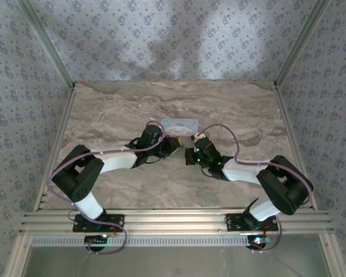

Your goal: Unlock the padlock with the key

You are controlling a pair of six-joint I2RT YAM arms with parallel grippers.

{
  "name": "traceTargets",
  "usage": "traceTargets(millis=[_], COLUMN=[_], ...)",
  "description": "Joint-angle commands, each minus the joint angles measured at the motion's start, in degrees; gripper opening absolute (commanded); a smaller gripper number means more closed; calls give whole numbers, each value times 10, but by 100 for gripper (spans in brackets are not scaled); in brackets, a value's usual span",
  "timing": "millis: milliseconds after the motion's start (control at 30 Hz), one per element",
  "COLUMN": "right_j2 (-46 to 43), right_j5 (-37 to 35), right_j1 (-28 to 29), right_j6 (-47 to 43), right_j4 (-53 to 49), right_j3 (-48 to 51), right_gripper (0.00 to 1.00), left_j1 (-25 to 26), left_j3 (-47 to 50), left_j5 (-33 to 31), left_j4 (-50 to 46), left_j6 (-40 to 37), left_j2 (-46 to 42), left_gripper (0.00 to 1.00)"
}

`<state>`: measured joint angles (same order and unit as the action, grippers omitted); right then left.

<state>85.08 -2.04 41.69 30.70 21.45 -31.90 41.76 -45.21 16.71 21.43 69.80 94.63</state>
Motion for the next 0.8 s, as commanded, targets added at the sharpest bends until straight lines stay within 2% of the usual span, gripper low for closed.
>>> traceTargets(millis=[0,767], right_j2=[-14,-26], right_j5=[18,-29], right_j1=[2,1], right_j6=[8,36], right_j4=[45,-21], right_j3=[1,15], right_gripper=[0,0], left_j1=[8,6], left_j3=[-11,-8], left_j5=[17,14], left_j4=[17,16], left_j6=[10,14], left_j2=[6,-4], left_gripper=[10,10])
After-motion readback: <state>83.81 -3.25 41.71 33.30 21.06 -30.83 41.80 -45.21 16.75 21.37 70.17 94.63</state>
